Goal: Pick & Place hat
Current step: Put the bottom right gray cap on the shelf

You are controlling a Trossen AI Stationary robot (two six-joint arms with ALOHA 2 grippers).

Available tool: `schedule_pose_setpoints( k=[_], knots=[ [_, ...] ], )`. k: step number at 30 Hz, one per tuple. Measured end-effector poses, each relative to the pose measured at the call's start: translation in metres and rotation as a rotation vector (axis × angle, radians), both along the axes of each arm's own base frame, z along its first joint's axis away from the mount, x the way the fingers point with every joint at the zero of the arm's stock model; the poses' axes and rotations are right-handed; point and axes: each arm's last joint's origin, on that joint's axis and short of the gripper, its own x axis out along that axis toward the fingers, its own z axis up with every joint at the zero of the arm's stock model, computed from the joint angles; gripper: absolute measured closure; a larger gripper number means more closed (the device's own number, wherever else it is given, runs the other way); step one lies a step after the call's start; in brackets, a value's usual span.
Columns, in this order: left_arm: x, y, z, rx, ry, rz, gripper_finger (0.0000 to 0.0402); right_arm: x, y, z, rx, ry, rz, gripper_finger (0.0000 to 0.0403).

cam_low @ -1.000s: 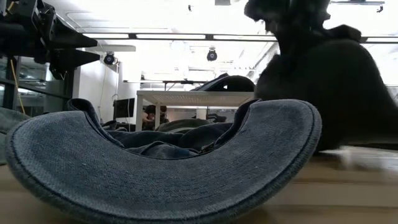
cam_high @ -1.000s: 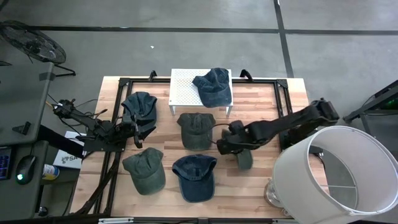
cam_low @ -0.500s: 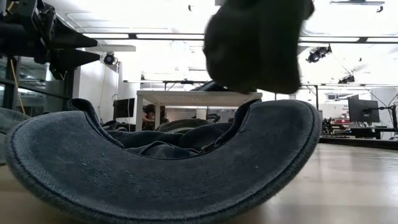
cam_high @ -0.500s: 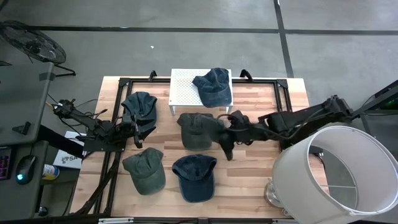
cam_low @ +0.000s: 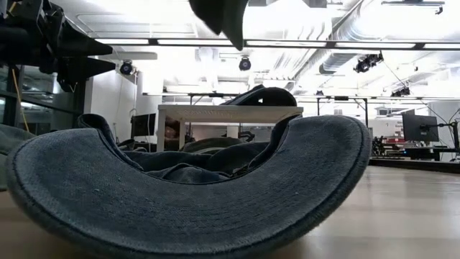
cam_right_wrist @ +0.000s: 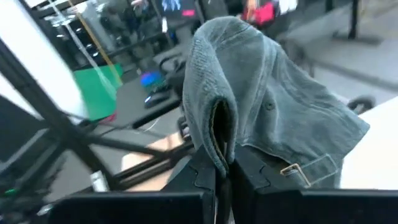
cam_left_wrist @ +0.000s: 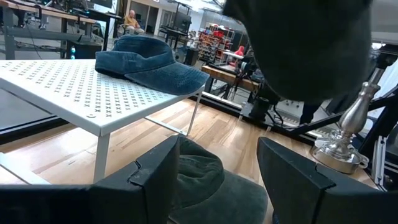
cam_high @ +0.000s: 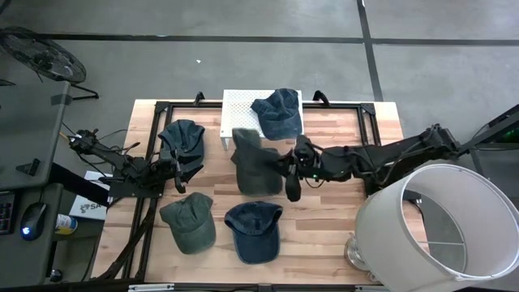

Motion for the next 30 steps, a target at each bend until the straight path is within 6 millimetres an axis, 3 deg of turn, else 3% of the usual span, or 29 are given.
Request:
schedule_pose_setpoints(
  k=[15, 30],
  knots=[
    [0.001, -0.003, 0.004, -0.063, -0.042, -0.112, 0.0188, 0.002, -0.009, 0.006, -0.071, -0.042, -0.036, 0.0393],
    [-0.003, -0.002, 0.022, -0.215, -0.248, -0.143, 0.0188, 0.002, -0.009, 0.006, -0.087, -0.045, -0.057, 0.0394]
  ],
)
